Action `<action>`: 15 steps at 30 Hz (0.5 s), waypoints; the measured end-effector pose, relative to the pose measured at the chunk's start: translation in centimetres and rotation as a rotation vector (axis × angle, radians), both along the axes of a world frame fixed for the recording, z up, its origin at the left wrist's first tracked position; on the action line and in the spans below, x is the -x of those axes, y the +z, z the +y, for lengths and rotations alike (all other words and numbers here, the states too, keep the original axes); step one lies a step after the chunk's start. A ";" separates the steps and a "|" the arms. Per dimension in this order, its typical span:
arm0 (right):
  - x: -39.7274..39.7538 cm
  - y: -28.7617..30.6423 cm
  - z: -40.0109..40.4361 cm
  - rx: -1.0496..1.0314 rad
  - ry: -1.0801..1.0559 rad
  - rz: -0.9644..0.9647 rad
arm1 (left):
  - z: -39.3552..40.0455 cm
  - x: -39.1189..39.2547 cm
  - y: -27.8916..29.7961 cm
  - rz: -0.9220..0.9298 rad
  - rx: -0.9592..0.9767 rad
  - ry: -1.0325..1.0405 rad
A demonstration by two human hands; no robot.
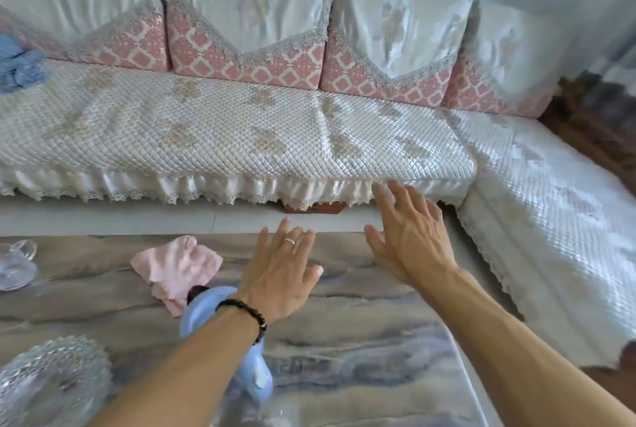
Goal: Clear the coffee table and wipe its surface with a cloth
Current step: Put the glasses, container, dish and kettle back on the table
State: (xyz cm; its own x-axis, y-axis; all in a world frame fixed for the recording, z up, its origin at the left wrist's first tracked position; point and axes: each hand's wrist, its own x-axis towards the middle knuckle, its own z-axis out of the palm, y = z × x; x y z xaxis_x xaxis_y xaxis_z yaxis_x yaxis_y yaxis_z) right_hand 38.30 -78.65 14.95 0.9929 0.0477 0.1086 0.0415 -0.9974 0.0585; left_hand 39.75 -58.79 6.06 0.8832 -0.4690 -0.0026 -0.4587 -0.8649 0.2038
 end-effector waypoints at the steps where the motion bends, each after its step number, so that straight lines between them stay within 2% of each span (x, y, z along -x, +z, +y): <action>1: 0.2 -0.4 -2.0 0.003 -0.026 0.012 | -1.9 -0.2 -0.6 0.013 -0.001 -0.017; 8: 1.3 -6.5 -15.7 -0.068 -0.236 0.146 | -14.4 -1.0 -4.3 0.106 -0.054 -0.137; 15: -1.9 -15.5 -26.8 -0.162 -0.268 0.352 | -27.1 -4.8 -11.3 0.197 0.002 -0.078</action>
